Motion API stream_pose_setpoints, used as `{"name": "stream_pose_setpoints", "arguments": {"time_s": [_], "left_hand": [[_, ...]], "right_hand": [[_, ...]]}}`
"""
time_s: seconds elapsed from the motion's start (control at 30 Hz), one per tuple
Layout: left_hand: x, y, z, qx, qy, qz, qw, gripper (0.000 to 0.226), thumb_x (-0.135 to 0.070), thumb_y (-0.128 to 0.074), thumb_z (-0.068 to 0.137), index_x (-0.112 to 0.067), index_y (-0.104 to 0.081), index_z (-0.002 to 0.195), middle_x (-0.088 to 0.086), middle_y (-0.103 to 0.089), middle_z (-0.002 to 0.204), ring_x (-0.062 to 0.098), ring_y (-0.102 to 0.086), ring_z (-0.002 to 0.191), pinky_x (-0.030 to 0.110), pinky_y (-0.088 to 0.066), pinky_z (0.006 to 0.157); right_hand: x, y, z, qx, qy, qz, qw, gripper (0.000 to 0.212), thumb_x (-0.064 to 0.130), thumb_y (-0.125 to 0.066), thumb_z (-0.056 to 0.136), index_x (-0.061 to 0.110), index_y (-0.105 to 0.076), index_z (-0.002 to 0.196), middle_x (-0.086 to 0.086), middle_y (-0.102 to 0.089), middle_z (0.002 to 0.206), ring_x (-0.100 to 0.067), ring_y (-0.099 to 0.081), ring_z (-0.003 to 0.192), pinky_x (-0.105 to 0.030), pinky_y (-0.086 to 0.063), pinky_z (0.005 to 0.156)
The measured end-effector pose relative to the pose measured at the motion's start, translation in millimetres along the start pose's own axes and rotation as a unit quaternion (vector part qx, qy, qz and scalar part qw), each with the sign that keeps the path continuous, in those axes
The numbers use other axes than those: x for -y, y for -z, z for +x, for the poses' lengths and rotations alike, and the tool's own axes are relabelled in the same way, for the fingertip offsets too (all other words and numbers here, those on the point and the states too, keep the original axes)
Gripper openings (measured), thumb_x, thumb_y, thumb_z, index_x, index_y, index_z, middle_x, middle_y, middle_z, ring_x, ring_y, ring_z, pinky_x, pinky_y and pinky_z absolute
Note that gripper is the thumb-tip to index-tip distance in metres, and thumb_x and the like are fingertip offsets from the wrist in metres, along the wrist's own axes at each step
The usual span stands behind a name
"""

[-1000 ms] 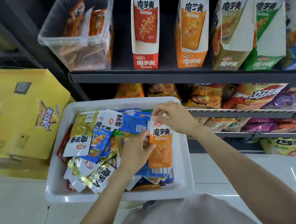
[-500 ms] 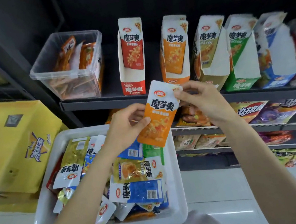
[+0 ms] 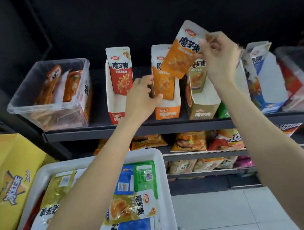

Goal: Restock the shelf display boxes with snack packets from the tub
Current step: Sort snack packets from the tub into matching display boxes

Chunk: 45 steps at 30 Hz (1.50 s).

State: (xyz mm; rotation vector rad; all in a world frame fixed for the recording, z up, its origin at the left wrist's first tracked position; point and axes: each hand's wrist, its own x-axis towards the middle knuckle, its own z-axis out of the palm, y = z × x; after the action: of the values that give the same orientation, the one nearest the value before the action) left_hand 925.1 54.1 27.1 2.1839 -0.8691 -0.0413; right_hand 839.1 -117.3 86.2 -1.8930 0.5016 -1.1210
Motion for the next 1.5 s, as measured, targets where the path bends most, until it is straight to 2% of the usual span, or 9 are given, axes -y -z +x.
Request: {"name": "stream_pose_setpoints", "arguments": {"time_s": [0.13, 0.2, 0.3, 0.5, 0.63, 0.8, 0.97, 1.17, 1.5], "left_hand": [[10, -5, 4, 0.031, 0.000, 0.008, 0.999, 0.060, -0.022, -0.068, 0.085, -0.018, -0.042, 0.140, 0.001, -0.053, 0.126, 0.004, -0.053, 0.092, 0.023, -0.048, 0.083], [13, -7, 4, 0.035, -0.009, 0.020, 0.999, 0.060, -0.019, -0.067, 0.085, -0.017, -0.043, 0.139, 0.001, -0.054, 0.124, 0.003, -0.053, 0.090, 0.022, -0.050, 0.083], [16, -10, 4, 0.036, -0.019, 0.027, 0.999, 0.058, -0.014, -0.068, 0.085, -0.016, -0.045, 0.138, 0.002, -0.054, 0.124, 0.004, -0.054, 0.092, 0.022, -0.051, 0.084], [18, -11, 3, 0.034, -0.030, 0.040, 0.998, 0.058, -0.015, -0.068, 0.084, -0.015, -0.047, 0.138, 0.004, -0.053, 0.124, 0.011, -0.058, 0.097, 0.030, -0.053, 0.085], [16, -9, -7, 0.006, -0.030, 0.048, 0.998, 0.048, -0.022, -0.064, 0.088, -0.017, -0.051, 0.134, 0.002, -0.057, 0.120, 0.011, -0.059, 0.095, 0.028, -0.054, 0.081], [31, 5, -71, -0.149, -0.028, 0.025, 0.988, 0.025, -0.034, -0.050, 0.096, -0.023, -0.063, 0.114, -0.014, -0.066, 0.094, -0.001, -0.057, 0.077, 0.016, -0.042, 0.065], [84, 17, -169, -0.077, -0.034, 0.035, 0.996, 0.026, -0.035, -0.047, 0.092, -0.021, -0.068, 0.100, -0.011, -0.067, 0.082, 0.005, -0.059, 0.072, 0.025, -0.050, 0.063], [142, 18, -248, 0.153, -0.042, 0.236, 0.959, 0.044, -0.050, -0.074, 0.065, -0.027, -0.069, 0.102, -0.009, -0.064, 0.092, 0.017, -0.060, 0.088, 0.029, -0.050, 0.071], [128, 15, -244, 0.280, -0.003, 0.301, 0.911, 0.073, -0.058, -0.065, 0.075, -0.026, -0.044, 0.136, -0.004, -0.041, 0.130, 0.019, -0.031, 0.125, 0.036, -0.026, 0.101]], "right_hand": [[-19, -33, 24, 0.066, 0.006, -0.135, 0.989, 0.027, 0.032, -0.049, 0.098, 0.009, -0.063, 0.093, 0.001, -0.067, 0.085, -0.011, -0.069, 0.069, -0.037, -0.056, 0.064], [-25, -47, 28, 0.104, 0.028, -0.199, 0.974, 0.032, 0.032, -0.046, 0.099, 0.006, -0.064, 0.093, -0.004, -0.067, 0.082, -0.016, -0.067, 0.069, -0.019, -0.047, 0.056], [-37, -62, 28, 0.136, 0.051, -0.212, 0.967, 0.029, 0.027, -0.047, 0.099, 0.004, -0.063, 0.090, -0.008, -0.062, 0.074, -0.021, -0.066, 0.071, -0.014, -0.034, 0.048], [-44, -64, 10, 0.096, 0.068, -0.130, 0.984, 0.031, 0.007, -0.058, 0.089, 0.009, -0.058, 0.120, -0.007, -0.055, 0.121, -0.016, -0.055, 0.111, -0.032, -0.050, 0.093], [-37, -47, -43, 0.075, 0.094, -0.099, 0.988, 0.034, 0.000, -0.056, 0.084, 0.008, -0.059, 0.117, -0.007, -0.054, 0.122, -0.017, -0.051, 0.117, -0.040, -0.048, 0.096], [-15, -27, -146, 0.220, 0.064, -0.060, 0.972, 0.028, -0.001, -0.057, 0.087, 0.012, -0.062, 0.111, 0.000, -0.061, 0.114, -0.010, -0.056, 0.106, -0.029, -0.048, 0.092], [-16, -44, -228, 0.442, 0.041, -0.142, 0.885, 0.022, 0.006, -0.054, 0.088, 0.015, -0.064, 0.105, 0.002, -0.068, 0.103, -0.016, -0.064, 0.092, -0.036, -0.053, 0.082], [-18, -75, -285, 0.633, 0.084, -0.391, 0.662, 0.049, 0.037, -0.065, 0.086, 0.009, -0.049, 0.123, -0.011, -0.055, 0.120, -0.030, -0.052, 0.112, -0.039, -0.043, 0.090], [-26, -80, -289, 0.648, 0.045, -0.429, 0.627, 0.074, 0.050, -0.075, 0.073, 0.007, -0.043, 0.125, -0.012, -0.044, 0.123, -0.031, -0.039, 0.118, -0.039, -0.037, 0.098]]}}
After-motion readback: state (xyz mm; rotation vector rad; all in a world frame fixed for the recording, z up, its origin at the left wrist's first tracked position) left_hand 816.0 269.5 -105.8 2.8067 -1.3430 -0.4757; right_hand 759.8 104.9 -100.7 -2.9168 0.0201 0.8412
